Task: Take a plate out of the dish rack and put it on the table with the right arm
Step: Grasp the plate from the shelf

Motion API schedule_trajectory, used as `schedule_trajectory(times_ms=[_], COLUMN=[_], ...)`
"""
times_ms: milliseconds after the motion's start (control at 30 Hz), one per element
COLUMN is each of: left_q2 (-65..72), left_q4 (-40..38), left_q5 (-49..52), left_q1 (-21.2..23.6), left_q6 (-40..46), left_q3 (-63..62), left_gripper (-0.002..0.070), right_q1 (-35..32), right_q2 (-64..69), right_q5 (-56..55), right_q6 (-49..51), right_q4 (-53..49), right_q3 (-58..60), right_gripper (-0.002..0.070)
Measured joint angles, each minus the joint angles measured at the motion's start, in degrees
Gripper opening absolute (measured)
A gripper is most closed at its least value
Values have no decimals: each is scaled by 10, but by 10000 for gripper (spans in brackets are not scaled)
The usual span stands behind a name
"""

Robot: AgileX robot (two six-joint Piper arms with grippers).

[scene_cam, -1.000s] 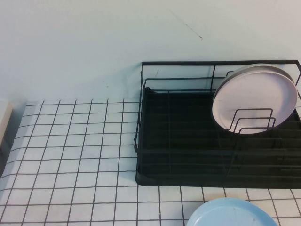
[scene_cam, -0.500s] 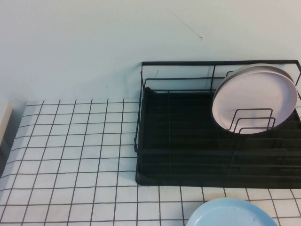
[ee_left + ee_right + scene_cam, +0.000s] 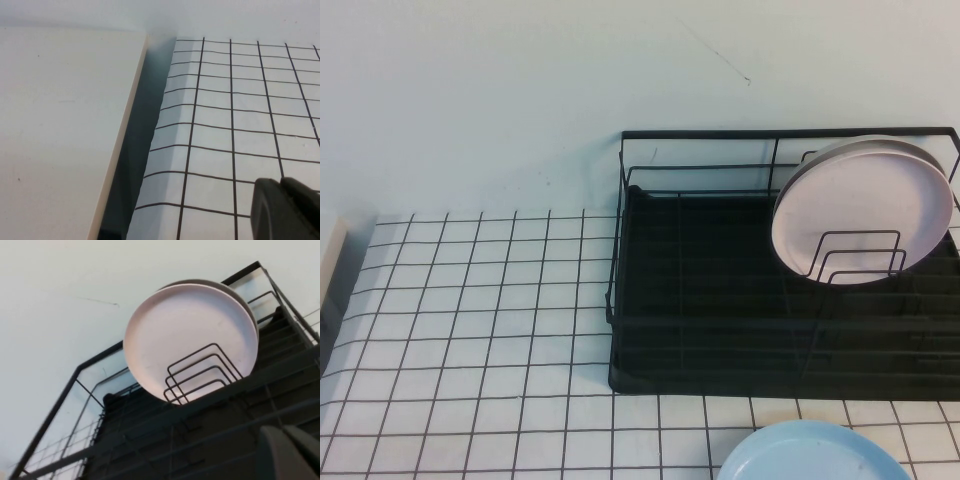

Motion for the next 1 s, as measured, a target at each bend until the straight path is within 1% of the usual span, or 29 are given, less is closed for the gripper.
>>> schedule_trajectory(times_ms=[133, 267, 367, 400, 500, 567, 633, 700, 767, 833, 1000], left_q2=[0, 0, 0, 0, 0, 0, 0, 0, 0, 0, 0], left_q4=[0, 0, 0, 0, 0, 0, 0, 0, 0, 0, 0], left_q5=[0, 0, 0, 0, 0, 0, 0, 0, 0, 0, 0], left_q1=[0, 0, 0, 0, 0, 0, 0, 0, 0, 0, 0], left_q6=[0, 0, 0, 0, 0, 0, 0, 0, 0, 0, 0], left_q3=[0, 0, 0, 0, 0, 0, 0, 0, 0, 0, 0], left_gripper=[-3, -3, -3, -3, -3, -3, -3, -3, -3, -3, -3], right_q1=[0, 0, 0, 0, 0, 0, 0, 0, 0, 0, 0], right_q2=[0, 33, 113, 136, 273, 359, 426, 485, 527, 569, 661], right_q5=[12, 110, 203, 218, 365, 472, 547, 572, 579, 583, 588], right_q6=[-22, -88, -150, -162, -238, -314, -397, -471, -506, -525, -534], right_q4=[59, 64, 49, 40, -29, -69, -92, -100, -102, -112, -161], right_q3=[0, -56, -151, -175, -310, -402, -481, -545, -591, -633, -727], right_gripper=[-2, -2, -2, -2, -2, -2, -2, -2, -2, -2, 3])
